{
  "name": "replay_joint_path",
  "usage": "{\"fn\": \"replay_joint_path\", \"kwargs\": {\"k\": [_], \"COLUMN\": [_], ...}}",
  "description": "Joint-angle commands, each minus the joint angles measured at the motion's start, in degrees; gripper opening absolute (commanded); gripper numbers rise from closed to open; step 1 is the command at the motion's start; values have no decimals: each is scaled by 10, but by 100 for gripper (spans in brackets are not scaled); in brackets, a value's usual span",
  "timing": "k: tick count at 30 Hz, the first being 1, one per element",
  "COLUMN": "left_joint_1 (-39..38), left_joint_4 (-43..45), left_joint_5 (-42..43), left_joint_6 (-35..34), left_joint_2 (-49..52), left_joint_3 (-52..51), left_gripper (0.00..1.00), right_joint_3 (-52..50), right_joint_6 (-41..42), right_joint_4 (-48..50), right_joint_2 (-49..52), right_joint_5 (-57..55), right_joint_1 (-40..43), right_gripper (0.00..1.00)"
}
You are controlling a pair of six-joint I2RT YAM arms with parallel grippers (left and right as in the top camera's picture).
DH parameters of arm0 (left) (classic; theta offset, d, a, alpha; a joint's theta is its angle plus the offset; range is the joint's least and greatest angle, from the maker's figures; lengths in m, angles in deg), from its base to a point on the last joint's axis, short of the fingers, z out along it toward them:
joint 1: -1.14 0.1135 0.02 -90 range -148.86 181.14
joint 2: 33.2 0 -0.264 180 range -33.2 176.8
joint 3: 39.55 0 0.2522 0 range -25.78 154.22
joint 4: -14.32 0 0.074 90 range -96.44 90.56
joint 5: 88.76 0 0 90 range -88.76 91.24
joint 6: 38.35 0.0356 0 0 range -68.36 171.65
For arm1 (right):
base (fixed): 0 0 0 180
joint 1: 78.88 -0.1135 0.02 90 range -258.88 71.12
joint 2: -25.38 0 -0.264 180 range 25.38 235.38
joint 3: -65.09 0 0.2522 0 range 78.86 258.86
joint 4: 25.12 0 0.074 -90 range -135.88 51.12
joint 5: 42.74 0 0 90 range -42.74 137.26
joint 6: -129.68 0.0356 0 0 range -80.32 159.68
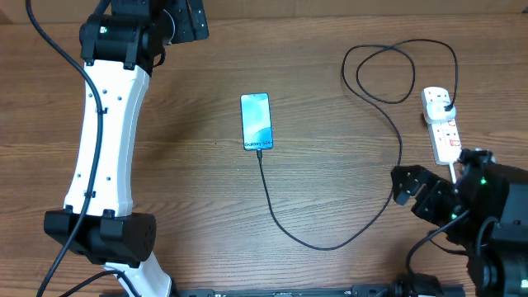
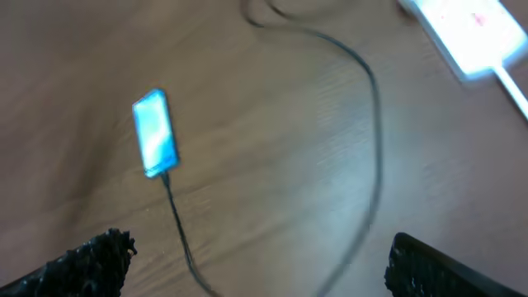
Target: Plug charger to phone and switch on socket
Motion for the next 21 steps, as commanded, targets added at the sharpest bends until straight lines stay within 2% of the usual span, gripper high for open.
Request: {"fn": "replay_joint_path", "kwargs": {"k": [1, 13, 15, 21], "left_joint_1": [0, 0, 0, 0], "left_joint_4": [2, 2, 2, 2], "left_joint_5": [-7, -7, -7, -7], "left_joint_6": [7, 7, 7, 7], "left_joint_2": [1, 1, 1, 1], "left_joint_3": [-1, -1, -1, -1], "left_gripper": [100, 100, 100, 100], "right_joint_3": [-58, -355, -440, -523], "right_joint_6": [-54, -138, -138, -168], "right_joint_4": [56, 389, 489, 561], "right_joint_2": [-49, -257, -321, -409], "right_joint_5": [-8, -22, -34, -38], "right_joint_1": [-33, -44, -44, -48], "right_gripper": [100, 100, 100, 100]}}
